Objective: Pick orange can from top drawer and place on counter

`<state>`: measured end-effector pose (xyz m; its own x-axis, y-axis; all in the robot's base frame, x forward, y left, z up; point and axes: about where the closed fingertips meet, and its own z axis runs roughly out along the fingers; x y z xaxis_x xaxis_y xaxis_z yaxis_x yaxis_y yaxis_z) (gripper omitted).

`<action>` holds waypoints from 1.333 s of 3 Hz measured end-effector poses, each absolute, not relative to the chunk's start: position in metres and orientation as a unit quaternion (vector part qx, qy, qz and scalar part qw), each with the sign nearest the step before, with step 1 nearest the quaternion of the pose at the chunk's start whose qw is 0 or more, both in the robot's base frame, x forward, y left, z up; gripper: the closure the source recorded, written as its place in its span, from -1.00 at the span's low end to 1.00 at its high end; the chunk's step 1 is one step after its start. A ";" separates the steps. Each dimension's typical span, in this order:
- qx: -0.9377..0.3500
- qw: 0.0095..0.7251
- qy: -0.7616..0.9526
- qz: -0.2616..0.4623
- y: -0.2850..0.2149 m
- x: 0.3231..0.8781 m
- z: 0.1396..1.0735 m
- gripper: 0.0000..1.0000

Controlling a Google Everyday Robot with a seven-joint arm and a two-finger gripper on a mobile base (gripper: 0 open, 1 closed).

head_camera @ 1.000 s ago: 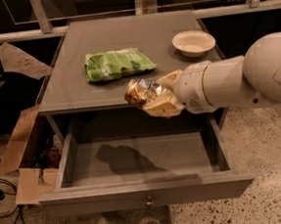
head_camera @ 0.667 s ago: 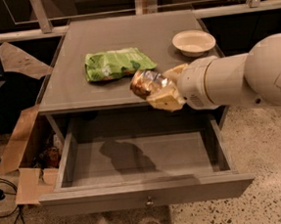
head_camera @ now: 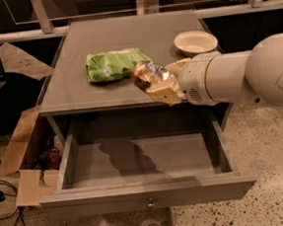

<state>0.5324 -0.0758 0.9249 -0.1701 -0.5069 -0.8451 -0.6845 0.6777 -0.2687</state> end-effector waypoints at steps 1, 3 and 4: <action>-0.372 0.525 0.758 0.110 -0.071 0.533 0.921 1.00; -0.432 0.531 0.716 0.135 -0.077 0.578 0.932 1.00; -0.467 0.525 0.698 0.140 -0.083 0.603 0.944 1.00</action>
Offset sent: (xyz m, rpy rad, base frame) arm 0.0475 0.0023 0.0120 0.0558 -0.0818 0.1698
